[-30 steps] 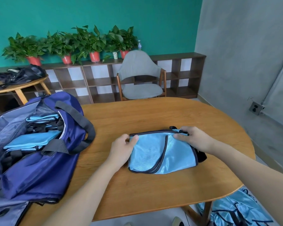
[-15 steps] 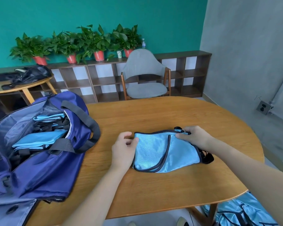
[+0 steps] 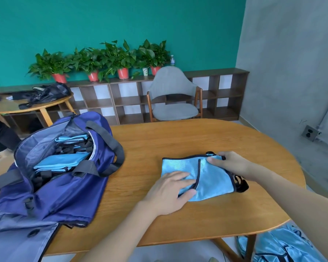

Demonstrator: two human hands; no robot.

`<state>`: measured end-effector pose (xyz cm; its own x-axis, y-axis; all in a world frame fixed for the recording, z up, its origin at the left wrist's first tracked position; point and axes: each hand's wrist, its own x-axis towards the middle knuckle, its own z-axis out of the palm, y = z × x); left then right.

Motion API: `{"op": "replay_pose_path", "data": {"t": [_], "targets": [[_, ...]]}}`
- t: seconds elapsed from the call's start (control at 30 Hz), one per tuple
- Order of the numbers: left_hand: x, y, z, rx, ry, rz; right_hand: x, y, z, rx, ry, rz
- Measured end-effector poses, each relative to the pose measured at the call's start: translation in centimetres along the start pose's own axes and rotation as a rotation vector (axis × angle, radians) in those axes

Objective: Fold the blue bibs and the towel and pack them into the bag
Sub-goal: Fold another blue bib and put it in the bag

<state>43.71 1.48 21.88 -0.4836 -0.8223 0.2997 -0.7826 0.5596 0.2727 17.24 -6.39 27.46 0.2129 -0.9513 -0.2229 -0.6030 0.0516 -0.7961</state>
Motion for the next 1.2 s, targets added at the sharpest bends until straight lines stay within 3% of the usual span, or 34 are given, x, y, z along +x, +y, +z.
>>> {"op": "replay_pose_path", "data": {"t": [0.17,0.3,0.37,0.43,0.5,0.57,0.67,0.77,0.83,0.9,1.1,1.2], "targets": [[0.1,-0.1,-0.1,0.03,-0.083,-0.066,-3.3,0.6,-1.3,0.134,-0.047,-0.052],[0.4,-0.1,-0.3,0.001,-0.152,-0.115,-5.1,1.3,-2.0,0.093,0.035,-0.047],[0.5,0.3,-0.2,-0.034,-0.166,-0.156,-5.5,1.6,-2.1,-0.14,0.206,-0.067],[0.5,1.3,0.0,-0.06,-0.157,-0.212,-5.7,1.8,-1.5,-0.439,0.511,-0.14],[0.6,2.2,0.3,-0.064,-0.134,-0.27,-5.8,1.4,-0.2,-0.606,0.799,-0.355],[0.8,2.8,0.6,-0.067,-0.132,-0.312,-5.7,0.4,1.6,-0.685,0.908,-0.643],[1.3,2.9,-0.2,-0.097,-0.06,-0.325,-5.2,-0.4,4.8,-0.761,0.752,-0.841],[1.7,2.3,-1.7,-0.047,0.004,-0.309,-4.4,0.4,7.7,-0.837,0.533,-0.534],[1.6,1.1,-2.0,0.036,-0.165,-0.297,-4.0,1.4,8.7,-0.863,0.365,-0.296],[0.9,-0.1,-1.9,0.081,-0.34,-0.297,-3.8,1.9,8.7,-0.858,0.252,-0.217],[-0.2,0.7,-1.6,0.181,-0.42,-0.396,-2.8,2.1,6.7,-0.934,0.143,-0.282],[0.6,2.0,-2.9,0.309,-0.295,-0.361,-1.6,1.7,5.5,-1.116,0.349,-0.254]]}}
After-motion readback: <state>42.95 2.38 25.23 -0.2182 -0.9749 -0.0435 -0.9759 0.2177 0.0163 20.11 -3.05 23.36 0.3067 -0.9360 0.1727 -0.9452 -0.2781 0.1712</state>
